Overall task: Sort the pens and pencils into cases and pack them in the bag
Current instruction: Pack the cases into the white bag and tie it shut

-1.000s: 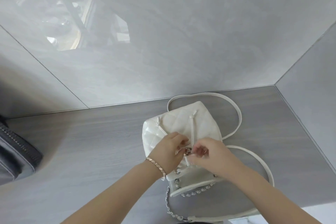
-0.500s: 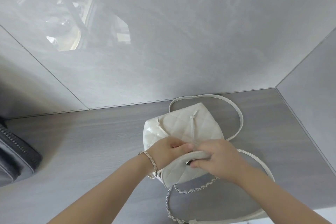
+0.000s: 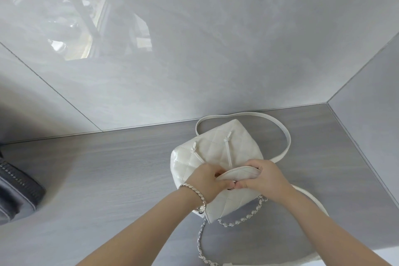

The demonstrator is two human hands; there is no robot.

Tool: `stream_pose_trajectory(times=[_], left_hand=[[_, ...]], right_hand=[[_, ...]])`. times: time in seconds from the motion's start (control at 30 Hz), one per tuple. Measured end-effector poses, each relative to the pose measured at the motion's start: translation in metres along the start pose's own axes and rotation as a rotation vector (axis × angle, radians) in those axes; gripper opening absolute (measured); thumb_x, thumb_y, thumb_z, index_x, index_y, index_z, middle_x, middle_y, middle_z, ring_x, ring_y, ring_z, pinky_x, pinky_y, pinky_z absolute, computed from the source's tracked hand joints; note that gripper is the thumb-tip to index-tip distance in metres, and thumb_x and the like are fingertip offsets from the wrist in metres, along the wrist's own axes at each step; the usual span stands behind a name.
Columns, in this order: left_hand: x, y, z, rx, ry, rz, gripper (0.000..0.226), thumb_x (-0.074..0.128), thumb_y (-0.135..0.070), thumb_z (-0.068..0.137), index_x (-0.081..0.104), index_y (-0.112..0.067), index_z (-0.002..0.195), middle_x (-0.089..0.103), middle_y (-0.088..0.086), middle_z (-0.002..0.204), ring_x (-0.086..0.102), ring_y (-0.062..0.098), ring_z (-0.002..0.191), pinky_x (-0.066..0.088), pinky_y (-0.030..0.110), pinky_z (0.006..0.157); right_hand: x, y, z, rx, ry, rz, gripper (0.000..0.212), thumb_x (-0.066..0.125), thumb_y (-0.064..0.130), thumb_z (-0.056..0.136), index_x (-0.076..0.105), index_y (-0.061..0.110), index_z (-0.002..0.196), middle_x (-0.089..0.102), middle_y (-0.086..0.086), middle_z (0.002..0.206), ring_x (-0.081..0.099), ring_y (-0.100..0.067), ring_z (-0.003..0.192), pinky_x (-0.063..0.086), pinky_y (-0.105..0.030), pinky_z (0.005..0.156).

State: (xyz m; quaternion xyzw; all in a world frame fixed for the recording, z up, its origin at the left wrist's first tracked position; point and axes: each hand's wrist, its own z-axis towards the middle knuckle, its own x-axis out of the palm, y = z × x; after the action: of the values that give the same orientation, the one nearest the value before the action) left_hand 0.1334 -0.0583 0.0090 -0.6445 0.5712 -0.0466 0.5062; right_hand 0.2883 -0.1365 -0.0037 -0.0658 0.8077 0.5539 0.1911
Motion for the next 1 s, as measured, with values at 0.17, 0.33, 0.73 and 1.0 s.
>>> stream_pose_trajectory(times=[0.17, 0.33, 0.73, 1.0], left_hand=[[0.003, 0.002, 0.007, -0.049, -0.087, 0.074, 0.025, 0.052, -0.034, 0.091, 0.056, -0.013, 0.077, 0.044, -0.005, 0.068, 0.047, 0.018, 0.077, 0.033, 0.026, 0.064], [0.002, -0.002, 0.011, -0.102, -0.111, 0.116, 0.036, 0.05, -0.034, 0.092, 0.041, -0.024, 0.059, 0.043, -0.002, 0.069, 0.045, 0.019, 0.077, 0.033, 0.026, 0.067], [0.001, -0.012, 0.012, -0.207, -0.128, 0.186, 0.034, 0.05, -0.033, 0.091, 0.045, -0.018, 0.061, 0.055, 0.007, 0.085, 0.054, 0.027, 0.086, 0.037, 0.027, 0.071], [0.002, -0.012, 0.009, -0.197, -0.139, 0.18, 0.038, 0.051, -0.033, 0.09, 0.039, -0.02, 0.056, 0.052, 0.003, 0.076, 0.047, 0.022, 0.078, 0.034, 0.025, 0.067]], right_hand=[[0.007, -0.004, 0.001, -0.053, -0.092, -0.003, 0.035, 0.086, 0.024, 0.049, 0.064, 0.033, 0.076, 0.064, 0.015, 0.077, 0.055, 0.011, 0.074, 0.039, -0.004, 0.066], [0.02, -0.026, -0.005, -0.44, -0.39, -0.5, 0.027, 0.064, 0.047, 0.071, 0.062, 0.033, 0.094, 0.045, 0.012, 0.103, 0.04, 0.0, 0.099, 0.022, -0.005, 0.095], [0.052, -0.036, -0.011, -0.687, -0.628, -0.557, 0.013, 0.063, 0.024, 0.077, 0.072, 0.016, 0.074, 0.063, 0.002, 0.073, 0.05, -0.012, 0.075, 0.039, -0.027, 0.071], [0.074, -0.011, -0.028, -0.124, -0.631, -0.303, 0.022, 0.066, 0.03, 0.075, 0.061, 0.021, 0.056, 0.054, 0.007, 0.059, 0.047, -0.01, 0.063, 0.036, -0.012, 0.056]])
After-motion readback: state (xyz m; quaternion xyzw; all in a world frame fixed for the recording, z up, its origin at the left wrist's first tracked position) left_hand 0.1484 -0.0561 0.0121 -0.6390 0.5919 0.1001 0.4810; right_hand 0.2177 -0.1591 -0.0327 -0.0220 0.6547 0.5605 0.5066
